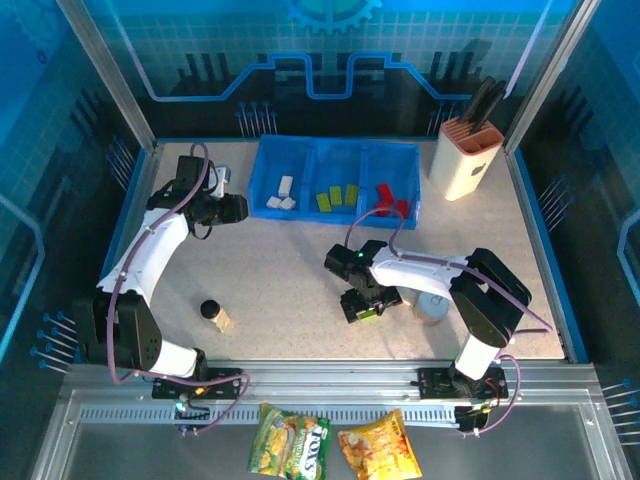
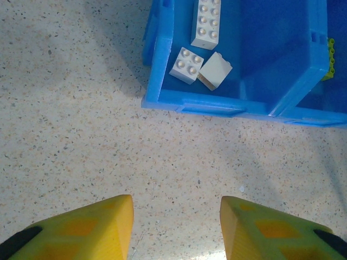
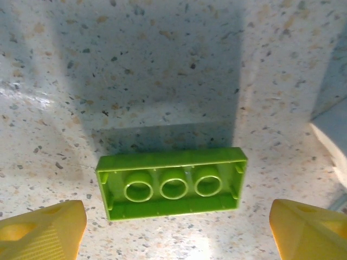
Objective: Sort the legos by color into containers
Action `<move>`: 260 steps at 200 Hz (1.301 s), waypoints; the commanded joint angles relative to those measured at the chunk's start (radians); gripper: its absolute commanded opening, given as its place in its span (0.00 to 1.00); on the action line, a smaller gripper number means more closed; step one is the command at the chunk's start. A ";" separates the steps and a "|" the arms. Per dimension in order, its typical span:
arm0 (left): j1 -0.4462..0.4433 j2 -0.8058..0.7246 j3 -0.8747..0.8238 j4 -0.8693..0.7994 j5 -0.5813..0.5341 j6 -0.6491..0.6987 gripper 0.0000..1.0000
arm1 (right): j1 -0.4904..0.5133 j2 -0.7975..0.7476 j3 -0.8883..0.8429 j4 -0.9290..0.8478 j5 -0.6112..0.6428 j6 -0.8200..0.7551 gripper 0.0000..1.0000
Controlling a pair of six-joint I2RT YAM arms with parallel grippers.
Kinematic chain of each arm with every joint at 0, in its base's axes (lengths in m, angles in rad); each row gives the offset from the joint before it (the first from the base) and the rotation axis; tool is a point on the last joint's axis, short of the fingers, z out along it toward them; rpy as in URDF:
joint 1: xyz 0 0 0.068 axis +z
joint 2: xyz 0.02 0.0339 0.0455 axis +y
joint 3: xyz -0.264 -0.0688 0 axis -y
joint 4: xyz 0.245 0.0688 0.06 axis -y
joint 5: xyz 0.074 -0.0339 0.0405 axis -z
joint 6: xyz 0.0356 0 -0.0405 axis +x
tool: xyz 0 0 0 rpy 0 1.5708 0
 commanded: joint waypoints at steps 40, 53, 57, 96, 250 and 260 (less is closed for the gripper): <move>0.010 -0.010 -0.009 0.015 0.025 0.002 0.47 | -0.018 0.002 -0.043 0.059 -0.048 0.038 0.87; 0.010 -0.007 -0.009 0.015 0.025 0.002 0.47 | -0.021 0.002 -0.052 0.066 -0.049 0.034 0.85; 0.010 -0.007 -0.009 0.015 0.025 0.002 0.47 | -0.021 0.002 -0.056 0.068 -0.049 0.032 0.85; 0.010 -0.005 -0.009 0.015 0.024 0.002 0.47 | -0.032 0.007 -0.066 0.071 -0.052 0.019 0.81; 0.012 0.002 -0.009 0.013 0.021 0.003 0.47 | -0.034 -0.003 -0.019 0.041 -0.047 0.000 0.65; 0.012 0.000 -0.008 0.013 0.022 0.004 0.47 | -0.034 -0.007 -0.011 0.040 -0.045 -0.002 0.65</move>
